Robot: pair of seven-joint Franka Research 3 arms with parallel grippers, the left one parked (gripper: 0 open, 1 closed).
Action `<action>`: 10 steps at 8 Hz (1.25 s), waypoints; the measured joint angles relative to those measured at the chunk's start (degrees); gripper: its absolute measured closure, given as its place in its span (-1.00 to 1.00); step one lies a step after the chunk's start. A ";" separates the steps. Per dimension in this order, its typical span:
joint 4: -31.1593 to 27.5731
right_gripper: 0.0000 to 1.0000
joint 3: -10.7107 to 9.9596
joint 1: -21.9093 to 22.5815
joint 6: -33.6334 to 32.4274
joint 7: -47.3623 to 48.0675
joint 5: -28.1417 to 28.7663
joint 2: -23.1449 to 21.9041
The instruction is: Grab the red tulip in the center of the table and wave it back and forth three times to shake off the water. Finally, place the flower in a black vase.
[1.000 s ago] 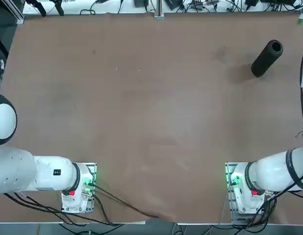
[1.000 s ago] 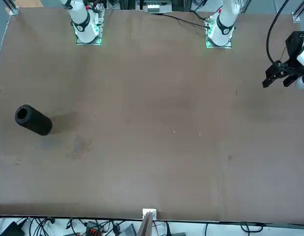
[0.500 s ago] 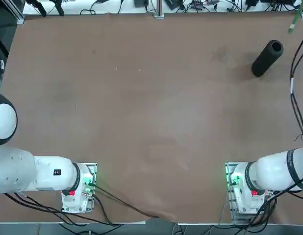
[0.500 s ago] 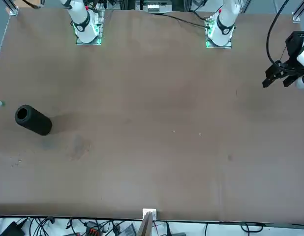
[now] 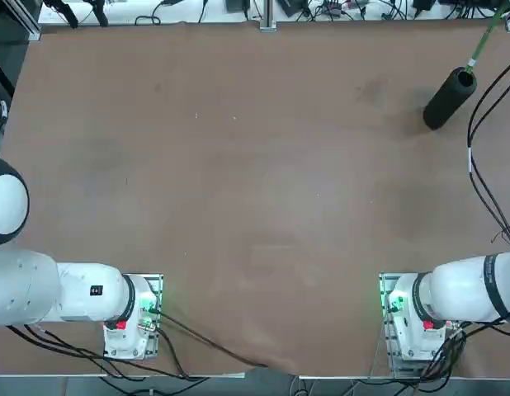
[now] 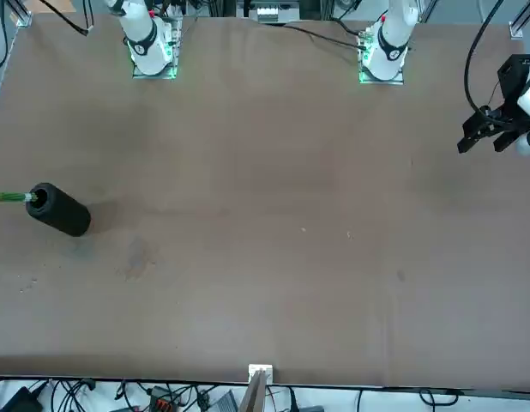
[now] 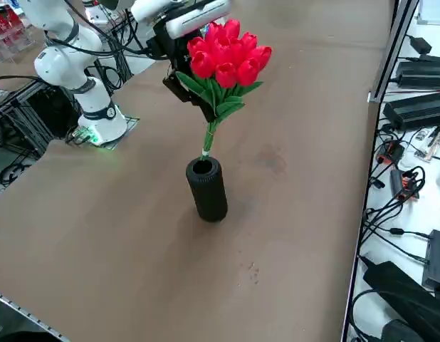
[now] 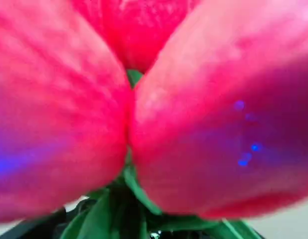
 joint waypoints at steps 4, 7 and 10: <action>-6.75 0.48 -0.03 -1.37 9.05 0.27 0.00 -0.77; -10.63 0.48 -0.02 -2.01 13.52 0.59 0.00 -0.81; -16.99 0.51 -0.03 -2.73 20.36 1.07 0.00 -0.79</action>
